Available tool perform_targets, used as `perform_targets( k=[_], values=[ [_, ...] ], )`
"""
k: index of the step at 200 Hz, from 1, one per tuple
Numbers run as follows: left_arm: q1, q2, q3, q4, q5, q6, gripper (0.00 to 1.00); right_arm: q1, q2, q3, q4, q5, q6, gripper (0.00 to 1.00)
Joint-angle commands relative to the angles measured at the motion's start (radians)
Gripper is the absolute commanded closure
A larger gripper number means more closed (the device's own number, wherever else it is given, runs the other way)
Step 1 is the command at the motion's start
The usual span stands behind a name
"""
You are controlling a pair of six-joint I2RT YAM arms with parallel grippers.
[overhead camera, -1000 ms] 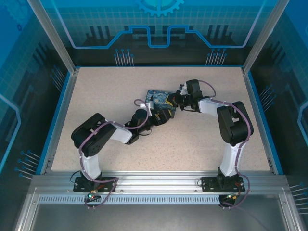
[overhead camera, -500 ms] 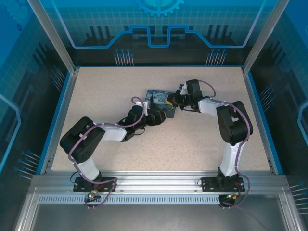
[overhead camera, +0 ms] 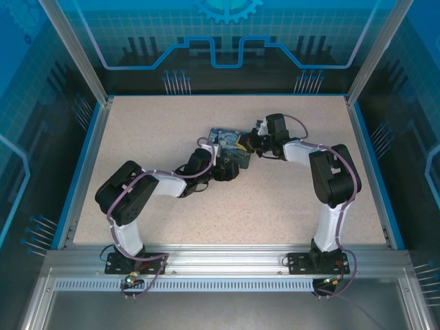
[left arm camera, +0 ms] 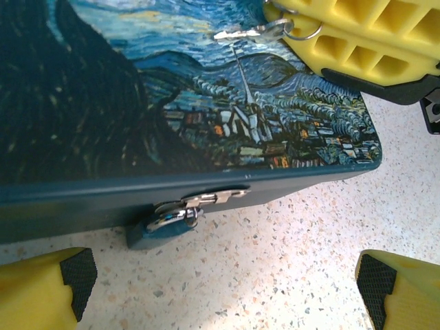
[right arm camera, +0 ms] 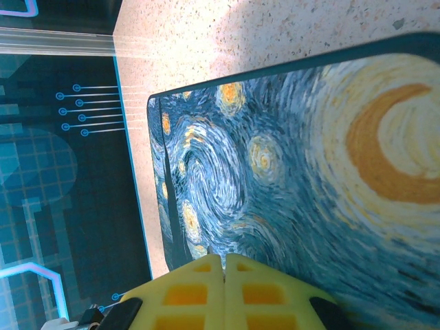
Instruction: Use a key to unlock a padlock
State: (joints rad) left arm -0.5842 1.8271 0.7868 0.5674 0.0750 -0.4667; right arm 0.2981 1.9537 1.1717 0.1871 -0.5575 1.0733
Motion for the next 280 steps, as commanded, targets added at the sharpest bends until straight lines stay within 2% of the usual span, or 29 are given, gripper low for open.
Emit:
perform_targets(
  k=[1, 130, 280],
  values=[
    [0.006, 0.029, 0.035, -0.017, -0.010, 0.053, 0.01, -0.014, 0.032, -0.010, -0.039, 0.014, -0.002, 1.00],
    [0.002, 0.131, 0.115, -0.016, 0.013, 0.055, 0.01, -0.015, 0.019, -0.007, -0.059, 0.022, -0.007, 1.00],
    [-0.058, 0.174, 0.051, 0.132, 0.003, -0.030, 0.01, -0.013, 0.028, 0.000, -0.078, 0.025, -0.016, 1.00]
  ],
)
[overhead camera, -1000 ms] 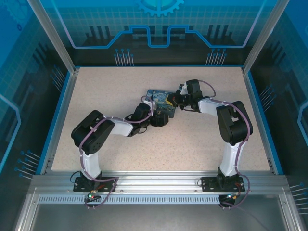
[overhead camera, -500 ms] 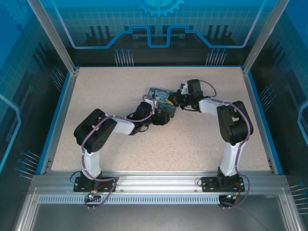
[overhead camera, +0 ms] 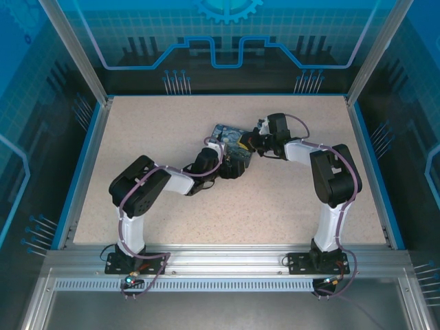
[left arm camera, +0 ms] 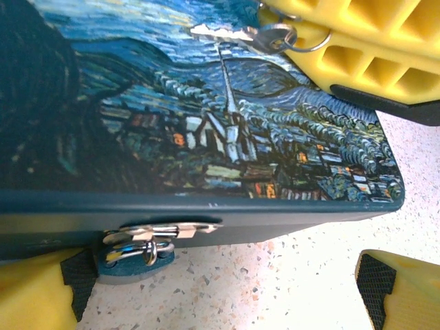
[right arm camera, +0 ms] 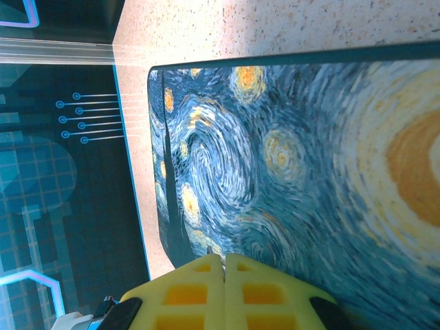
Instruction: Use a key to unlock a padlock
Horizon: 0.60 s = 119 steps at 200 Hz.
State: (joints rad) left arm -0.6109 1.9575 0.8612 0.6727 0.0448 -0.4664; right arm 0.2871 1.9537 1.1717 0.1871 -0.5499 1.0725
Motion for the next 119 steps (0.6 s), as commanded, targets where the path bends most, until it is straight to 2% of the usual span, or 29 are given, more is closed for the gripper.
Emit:
perform_targets(
  k=[1, 45, 89, 119],
  values=[
    [-0.031, 0.044, -0.024, 0.028, 0.032, -0.031, 0.01, -0.002, 0.027, 0.000, -0.077, 0.018, -0.016, 1.00],
    [-0.035, 0.046, -0.013, -0.015, -0.015, -0.013, 0.01, -0.002, 0.029, 0.002, -0.080, 0.018, -0.016, 1.00],
    [-0.034, 0.045, -0.008, 0.056, 0.153, -0.057, 0.01, -0.004, 0.025, -0.003, -0.082, 0.020, -0.017, 1.00],
    [-0.036, 0.023, -0.028, 0.131, 0.209, -0.123, 0.01, -0.005, 0.027, -0.003, -0.081, 0.019, -0.019, 1.00]
  ],
)
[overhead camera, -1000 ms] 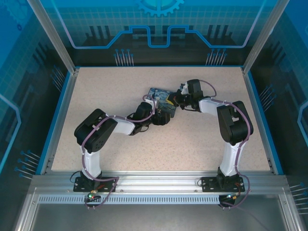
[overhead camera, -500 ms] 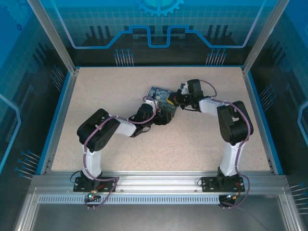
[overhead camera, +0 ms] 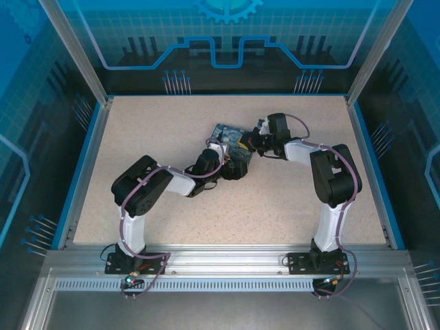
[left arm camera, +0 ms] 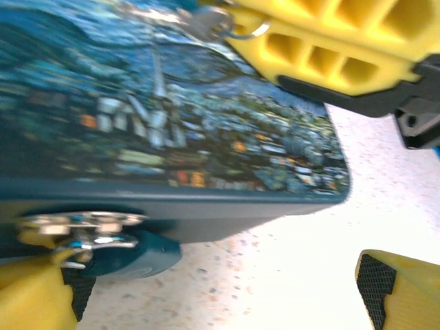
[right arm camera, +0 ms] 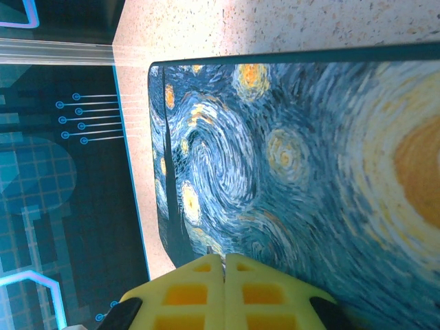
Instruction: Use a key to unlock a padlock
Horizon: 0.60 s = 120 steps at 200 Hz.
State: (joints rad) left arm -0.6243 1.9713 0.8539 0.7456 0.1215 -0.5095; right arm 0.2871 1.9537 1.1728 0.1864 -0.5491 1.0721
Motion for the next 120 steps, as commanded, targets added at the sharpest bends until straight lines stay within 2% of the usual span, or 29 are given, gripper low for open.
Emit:
perform_targets(
  k=[1, 88, 120],
  values=[
    [-0.023, 0.009, -0.022, 0.060, 0.132, -0.081, 0.01, -0.004, 0.027, -0.004, -0.081, 0.018, -0.018, 1.00],
    [-0.014, 0.021, -0.038, 0.108, 0.047, -0.144, 0.01, -0.007, 0.030, -0.004, -0.081, 0.015, -0.017, 1.00],
    [-0.009, -0.034, -0.076, 0.097, 0.027, -0.144, 0.01, -0.007, 0.030, -0.002, -0.081, 0.015, -0.018, 1.00]
  ],
)
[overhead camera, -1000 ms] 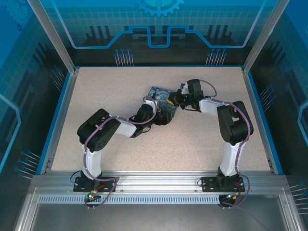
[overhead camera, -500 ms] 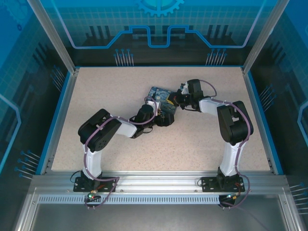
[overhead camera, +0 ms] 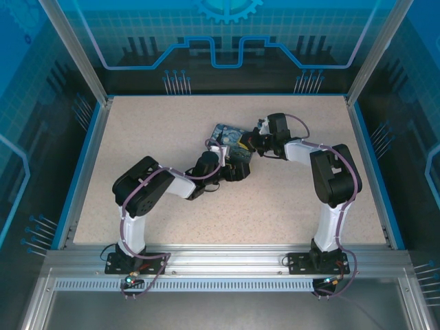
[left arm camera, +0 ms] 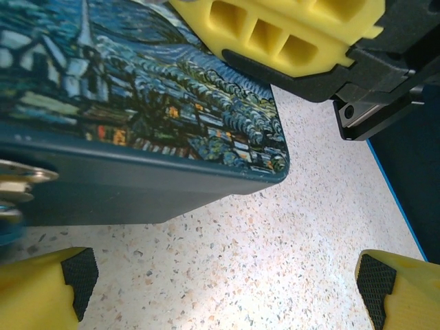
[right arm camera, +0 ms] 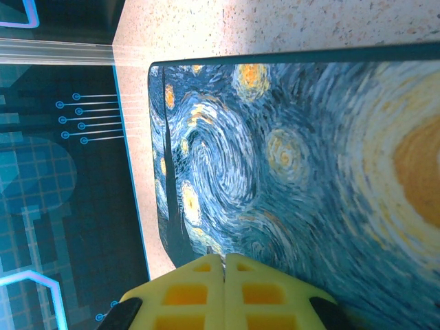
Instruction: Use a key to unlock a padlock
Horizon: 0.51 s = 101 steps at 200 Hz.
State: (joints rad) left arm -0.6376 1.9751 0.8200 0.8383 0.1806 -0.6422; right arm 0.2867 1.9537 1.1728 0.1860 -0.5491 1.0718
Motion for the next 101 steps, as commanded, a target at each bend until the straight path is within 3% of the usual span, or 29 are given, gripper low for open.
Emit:
perform_targets(
  k=[1, 48, 101],
  values=[
    [0.004, -0.041, -0.045, 0.004, -0.033, -0.011, 0.01, -0.007, 0.031, -0.001, -0.081, 0.015, -0.018, 1.00],
    [0.038, -0.157, -0.106, -0.066, -0.068, 0.047, 0.01, -0.008, 0.039, 0.001, -0.077, 0.012, -0.018, 1.00],
    [0.082, -0.131, -0.055, -0.153, -0.073, 0.129, 0.01, -0.009, 0.042, -0.005, -0.071, 0.011, -0.018, 1.00]
  ],
)
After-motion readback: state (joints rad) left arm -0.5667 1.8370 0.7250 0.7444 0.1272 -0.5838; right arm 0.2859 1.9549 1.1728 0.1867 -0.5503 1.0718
